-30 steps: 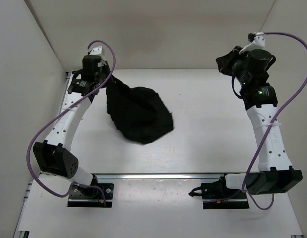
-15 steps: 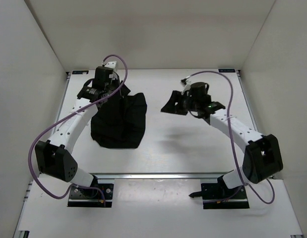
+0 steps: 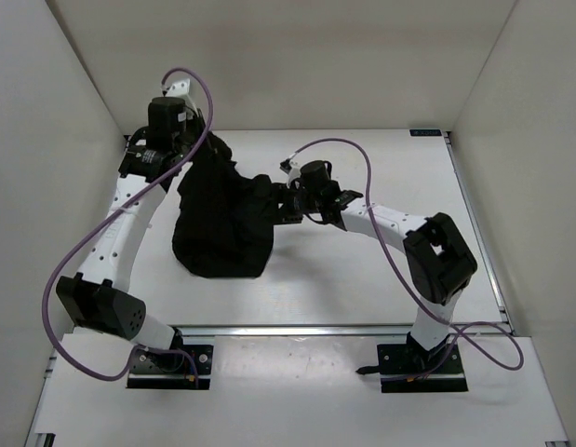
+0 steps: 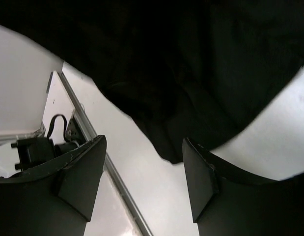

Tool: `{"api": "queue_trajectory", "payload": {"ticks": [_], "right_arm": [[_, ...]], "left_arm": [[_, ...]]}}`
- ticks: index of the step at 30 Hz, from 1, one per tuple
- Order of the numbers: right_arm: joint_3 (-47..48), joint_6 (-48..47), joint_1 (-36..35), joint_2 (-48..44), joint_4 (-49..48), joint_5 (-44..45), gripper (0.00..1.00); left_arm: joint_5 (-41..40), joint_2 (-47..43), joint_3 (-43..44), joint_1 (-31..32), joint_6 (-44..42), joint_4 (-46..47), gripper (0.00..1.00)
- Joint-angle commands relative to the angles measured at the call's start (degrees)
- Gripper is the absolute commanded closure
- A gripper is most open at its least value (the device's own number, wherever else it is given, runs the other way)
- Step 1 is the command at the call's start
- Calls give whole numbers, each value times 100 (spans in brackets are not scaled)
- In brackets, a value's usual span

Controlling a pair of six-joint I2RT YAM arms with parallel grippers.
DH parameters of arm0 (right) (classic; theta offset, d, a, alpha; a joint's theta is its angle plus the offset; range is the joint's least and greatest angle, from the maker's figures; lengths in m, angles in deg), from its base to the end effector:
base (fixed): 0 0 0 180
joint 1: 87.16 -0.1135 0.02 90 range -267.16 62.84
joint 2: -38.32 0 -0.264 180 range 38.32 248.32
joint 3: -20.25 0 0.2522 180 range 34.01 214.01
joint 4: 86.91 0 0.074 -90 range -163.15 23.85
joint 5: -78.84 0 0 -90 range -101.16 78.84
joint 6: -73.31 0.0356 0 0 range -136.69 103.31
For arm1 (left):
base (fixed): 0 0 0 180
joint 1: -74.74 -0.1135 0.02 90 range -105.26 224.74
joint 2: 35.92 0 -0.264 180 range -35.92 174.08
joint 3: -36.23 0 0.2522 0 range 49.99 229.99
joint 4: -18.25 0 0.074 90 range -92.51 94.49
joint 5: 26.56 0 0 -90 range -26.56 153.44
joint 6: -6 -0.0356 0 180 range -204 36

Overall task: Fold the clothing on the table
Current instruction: Flatten the skirt out

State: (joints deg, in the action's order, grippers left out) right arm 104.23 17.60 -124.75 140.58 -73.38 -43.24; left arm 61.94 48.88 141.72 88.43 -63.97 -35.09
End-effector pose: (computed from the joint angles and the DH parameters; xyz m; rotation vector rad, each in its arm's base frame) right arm 0.3086 0.2615 0.2375 -0.4345 2.2909 1.2879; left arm 0.3153 -0.0758 0.4064 -0.1347 2.1528 -0.3151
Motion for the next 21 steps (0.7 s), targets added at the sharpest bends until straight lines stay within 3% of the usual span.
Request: {"api": "queue_trajectory", "payload": {"ticks": [1,8,21], "right_arm": [[571,-115,-109,215,-303,-18,40],[757,78,-276,698,-363,-44,35],[458,246,-539,550,-566,-203,30]], "left_arm": [[159,-77,767,169,132,99,100],[159,-95,821,125,282,248,100],[159,-51,698,90,265,389,100]]}}
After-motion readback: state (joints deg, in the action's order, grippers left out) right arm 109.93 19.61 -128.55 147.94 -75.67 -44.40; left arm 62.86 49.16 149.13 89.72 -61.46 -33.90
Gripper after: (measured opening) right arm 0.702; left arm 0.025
